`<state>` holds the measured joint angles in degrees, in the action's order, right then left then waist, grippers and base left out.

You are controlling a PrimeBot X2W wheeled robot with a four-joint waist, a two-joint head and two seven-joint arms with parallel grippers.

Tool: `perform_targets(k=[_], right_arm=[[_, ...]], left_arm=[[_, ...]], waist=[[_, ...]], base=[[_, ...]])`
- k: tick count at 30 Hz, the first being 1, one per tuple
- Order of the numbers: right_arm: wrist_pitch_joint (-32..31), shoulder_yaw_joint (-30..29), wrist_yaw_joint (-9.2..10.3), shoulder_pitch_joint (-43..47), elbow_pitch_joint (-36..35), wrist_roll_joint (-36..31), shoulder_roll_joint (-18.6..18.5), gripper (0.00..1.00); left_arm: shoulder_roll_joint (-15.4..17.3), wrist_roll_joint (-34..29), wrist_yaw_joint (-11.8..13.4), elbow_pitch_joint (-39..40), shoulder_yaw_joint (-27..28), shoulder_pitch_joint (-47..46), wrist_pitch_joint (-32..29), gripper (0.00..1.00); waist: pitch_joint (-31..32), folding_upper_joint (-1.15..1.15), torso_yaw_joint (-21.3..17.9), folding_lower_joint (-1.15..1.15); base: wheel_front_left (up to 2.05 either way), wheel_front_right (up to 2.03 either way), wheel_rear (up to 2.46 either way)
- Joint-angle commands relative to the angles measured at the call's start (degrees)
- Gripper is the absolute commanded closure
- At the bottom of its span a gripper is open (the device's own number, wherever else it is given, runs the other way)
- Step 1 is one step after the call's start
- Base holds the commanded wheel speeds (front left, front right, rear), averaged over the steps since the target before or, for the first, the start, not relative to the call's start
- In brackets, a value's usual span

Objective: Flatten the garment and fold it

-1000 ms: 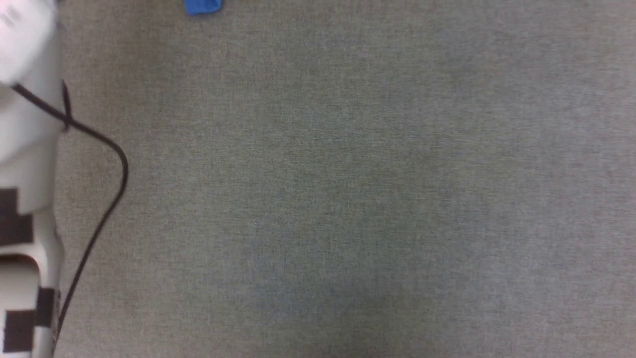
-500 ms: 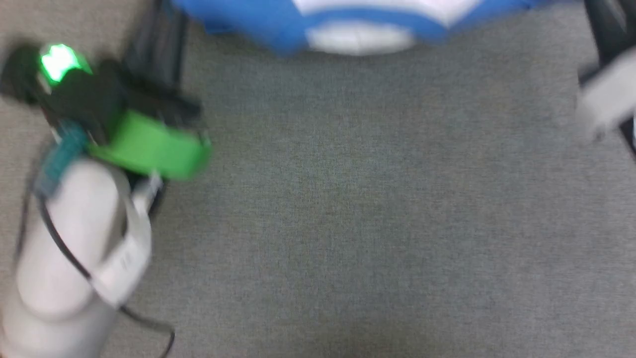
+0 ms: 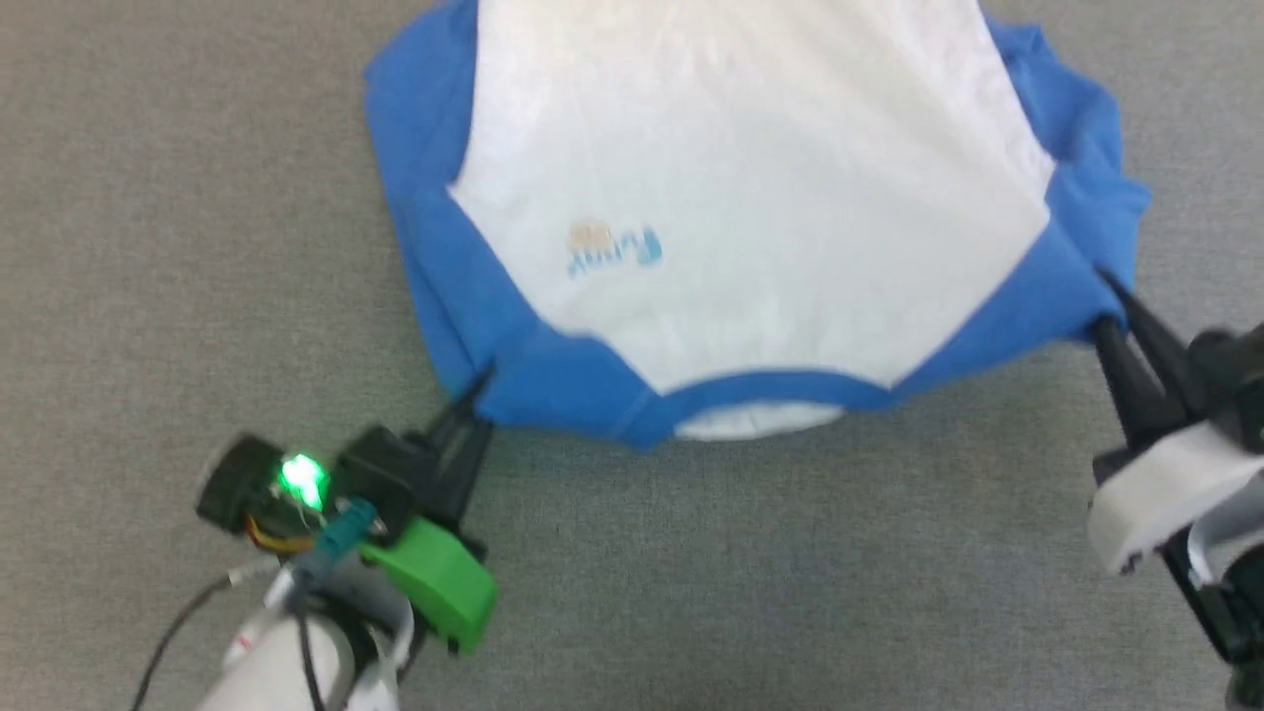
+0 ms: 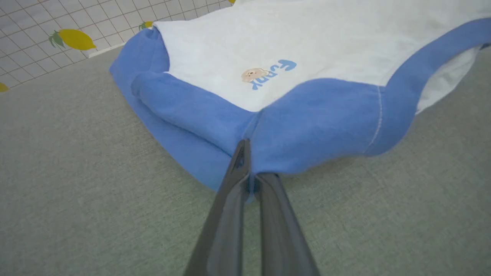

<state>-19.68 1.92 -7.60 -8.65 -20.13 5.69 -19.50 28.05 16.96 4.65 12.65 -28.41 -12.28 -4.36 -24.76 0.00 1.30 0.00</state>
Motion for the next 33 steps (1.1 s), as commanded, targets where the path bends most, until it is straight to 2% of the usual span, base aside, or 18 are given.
perform_targets(k=[1, 8, 13, 23, 32, 33], right_arm=[[0.0, -0.3, 0.11, 1.9, -0.3, -0.7, -0.2, 1.0], [-1.7, -0.6, 0.11, 10.5, 0.6, -0.6, 0.4, 1.0], [-2.6, -0.8, 0.11, 16.4, 1.4, -0.4, 1.6, 1.0], [-4.6, -0.8, 0.11, 24.4, 2.7, -0.6, 3.6, 1.0], [-3.7, 0.0, 0.11, 24.7, 5.1, -1.1, 5.0, 1.0], [-3.1, 0.0, 0.11, 24.4, 5.6, -1.1, 5.4, 0.95]], left_arm=[[0.8, 0.7, 0.2, 0.1, -0.6, 1.8, -1.3, 1.0], [2.1, 4.4, 0.6, -0.1, -3.1, 9.1, -8.8, 1.0], [2.7, 5.8, 1.8, 0.0, -3.7, 13.1, -11.1, 1.0], [1.0, 8.6, 1.3, -4.3, -6.0, 16.4, -11.8, 1.0], [-0.6, 9.9, 0.8, -8.8, -6.3, 16.3, -9.6, 1.0], [-1.0, 9.9, 0.7, -9.3, -6.3, 16.1, -8.9, 0.93]], waist=[[2.3, 0.0, 0.0, 0.0], [5.9, 0.0, 0.0, 0.0], [7.7, 0.0, -0.2, 0.0], [8.8, 0.0, -0.2, 0.0], [9.8, 0.0, -0.4, 0.0], [9.9, 0.0, -0.4, 0.0]], base=[[0.0, 0.0, 0.0], [0.0, 0.0, 0.0], [0.0, 0.0, 0.0], [0.0, 0.0, 0.0], [0.0, 0.0, 0.0], [0.0, 0.0, 0.0]])
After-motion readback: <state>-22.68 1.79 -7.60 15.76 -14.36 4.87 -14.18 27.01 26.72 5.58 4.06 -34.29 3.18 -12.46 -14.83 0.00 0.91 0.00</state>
